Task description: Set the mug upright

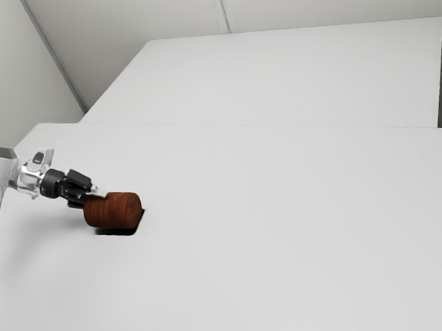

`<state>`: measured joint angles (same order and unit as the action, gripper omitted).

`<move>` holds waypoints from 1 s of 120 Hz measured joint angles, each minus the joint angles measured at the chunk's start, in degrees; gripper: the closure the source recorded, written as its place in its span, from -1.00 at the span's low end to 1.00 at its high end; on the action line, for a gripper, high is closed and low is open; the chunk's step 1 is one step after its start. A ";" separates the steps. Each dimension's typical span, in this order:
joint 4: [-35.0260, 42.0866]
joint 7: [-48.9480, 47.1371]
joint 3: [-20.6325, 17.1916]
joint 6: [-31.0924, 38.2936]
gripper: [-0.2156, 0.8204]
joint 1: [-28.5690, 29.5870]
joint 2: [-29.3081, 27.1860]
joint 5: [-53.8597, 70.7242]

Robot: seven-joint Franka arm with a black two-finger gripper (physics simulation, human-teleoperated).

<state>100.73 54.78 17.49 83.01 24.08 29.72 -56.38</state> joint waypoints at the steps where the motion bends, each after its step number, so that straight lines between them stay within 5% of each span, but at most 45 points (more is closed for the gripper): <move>1: 0.04 0.02 0.00 -0.03 0.34 0.00 0.00 -0.06; 37: 1.20 0.67 0.00 -4.02 0.82 0.00 -0.26 -5.03; 81: 1.94 0.86 -0.59 -5.55 0.92 0.01 -2.54 -6.93; 120: 4.73 -9.83 -7.73 15.82 0.93 -5.45 -13.53 8.59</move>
<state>105.47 44.95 9.76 98.83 18.63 16.19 -47.79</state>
